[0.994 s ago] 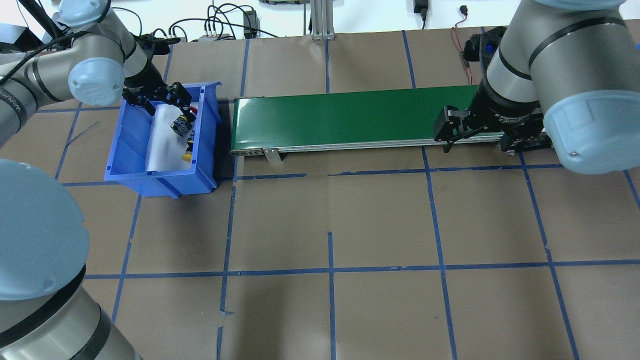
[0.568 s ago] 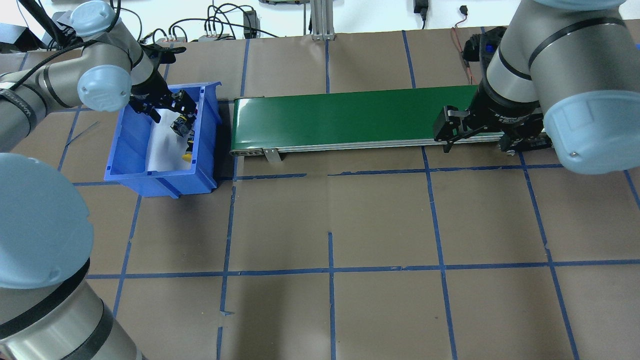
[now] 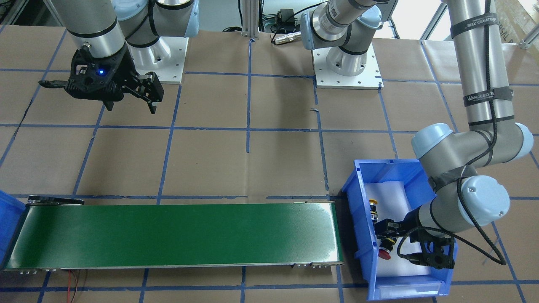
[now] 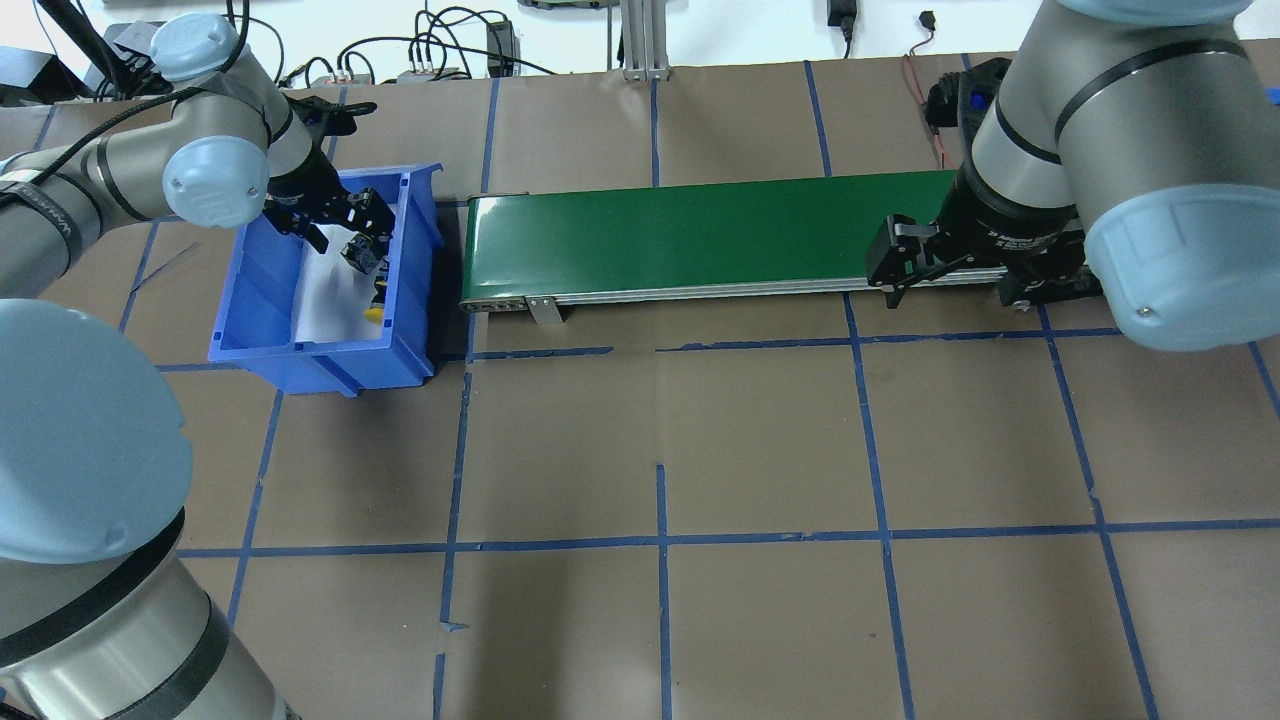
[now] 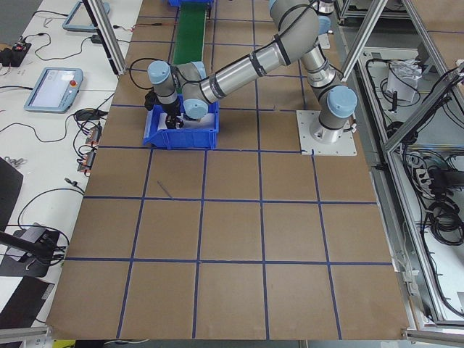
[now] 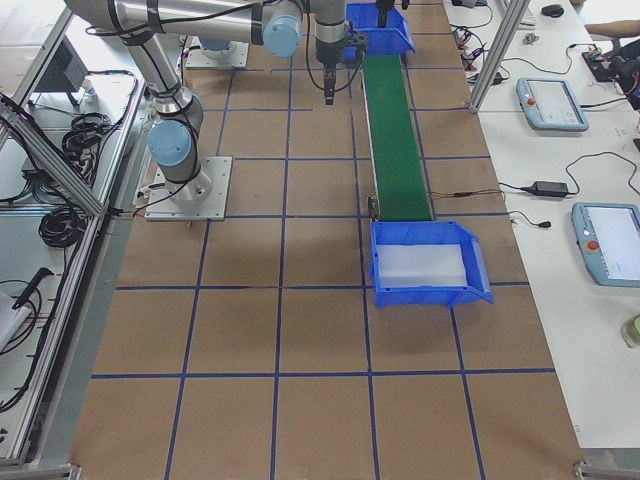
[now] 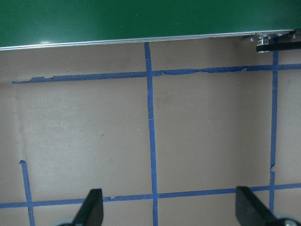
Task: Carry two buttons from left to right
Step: 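Lower the left gripper and grasp the red-capped button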
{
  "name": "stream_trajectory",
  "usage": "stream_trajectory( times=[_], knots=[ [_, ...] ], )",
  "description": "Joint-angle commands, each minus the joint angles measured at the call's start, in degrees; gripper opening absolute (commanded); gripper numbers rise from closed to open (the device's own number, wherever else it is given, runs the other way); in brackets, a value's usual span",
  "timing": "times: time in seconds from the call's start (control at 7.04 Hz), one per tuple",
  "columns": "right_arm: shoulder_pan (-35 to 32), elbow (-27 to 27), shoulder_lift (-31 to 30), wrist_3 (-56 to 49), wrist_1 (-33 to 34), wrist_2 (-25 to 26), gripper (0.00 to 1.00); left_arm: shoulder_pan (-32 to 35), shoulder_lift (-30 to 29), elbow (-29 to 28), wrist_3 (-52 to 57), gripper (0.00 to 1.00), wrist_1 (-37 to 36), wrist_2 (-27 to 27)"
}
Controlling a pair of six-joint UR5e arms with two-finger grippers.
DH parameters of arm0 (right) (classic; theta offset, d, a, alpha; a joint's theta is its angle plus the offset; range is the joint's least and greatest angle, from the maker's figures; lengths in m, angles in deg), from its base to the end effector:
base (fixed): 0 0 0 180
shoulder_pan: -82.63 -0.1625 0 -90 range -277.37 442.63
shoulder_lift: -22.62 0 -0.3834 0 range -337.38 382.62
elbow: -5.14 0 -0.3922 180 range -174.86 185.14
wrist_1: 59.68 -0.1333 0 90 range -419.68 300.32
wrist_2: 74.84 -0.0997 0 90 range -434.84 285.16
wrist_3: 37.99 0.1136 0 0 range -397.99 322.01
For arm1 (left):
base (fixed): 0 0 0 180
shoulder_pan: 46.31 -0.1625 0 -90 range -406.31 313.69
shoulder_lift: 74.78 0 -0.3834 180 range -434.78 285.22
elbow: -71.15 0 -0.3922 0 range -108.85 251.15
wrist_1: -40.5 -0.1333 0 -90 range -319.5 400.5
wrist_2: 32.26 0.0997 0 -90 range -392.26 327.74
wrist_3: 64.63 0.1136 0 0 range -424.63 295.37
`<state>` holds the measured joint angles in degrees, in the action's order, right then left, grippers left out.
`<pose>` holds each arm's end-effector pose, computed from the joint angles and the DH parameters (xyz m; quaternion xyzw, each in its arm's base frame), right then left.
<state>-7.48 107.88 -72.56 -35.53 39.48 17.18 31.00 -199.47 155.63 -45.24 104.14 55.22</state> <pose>0.1302 -0.4568 0.3820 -0.0207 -0.9995 0.0144 0.0173 0.0089 -0.6691 0.1683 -0.0579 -0.9978 -0.0175 0.0279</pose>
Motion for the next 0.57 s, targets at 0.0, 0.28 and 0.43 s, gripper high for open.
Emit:
stream_trajectory(
  times=[0.0, 0.28, 0.43],
  knots=[
    [-0.1, 0.0, 0.0, 0.0, 0.0, 0.0, 1.0, 0.0, -0.1, -0.5, 0.1, 0.3, -0.2, 0.0],
    [-0.1, 0.0, 0.0, 0.0, 0.0, 0.0, 1.0, 0.1, 0.7, -1.5, 0.0, 0.23, -0.5, -0.1],
    [0.0, 0.0, 0.0, -0.1, 0.1, 0.0, 1.0, 0.2, 2.2, -1.4, 0.0, 0.22, -0.5, -0.1]
  ],
)
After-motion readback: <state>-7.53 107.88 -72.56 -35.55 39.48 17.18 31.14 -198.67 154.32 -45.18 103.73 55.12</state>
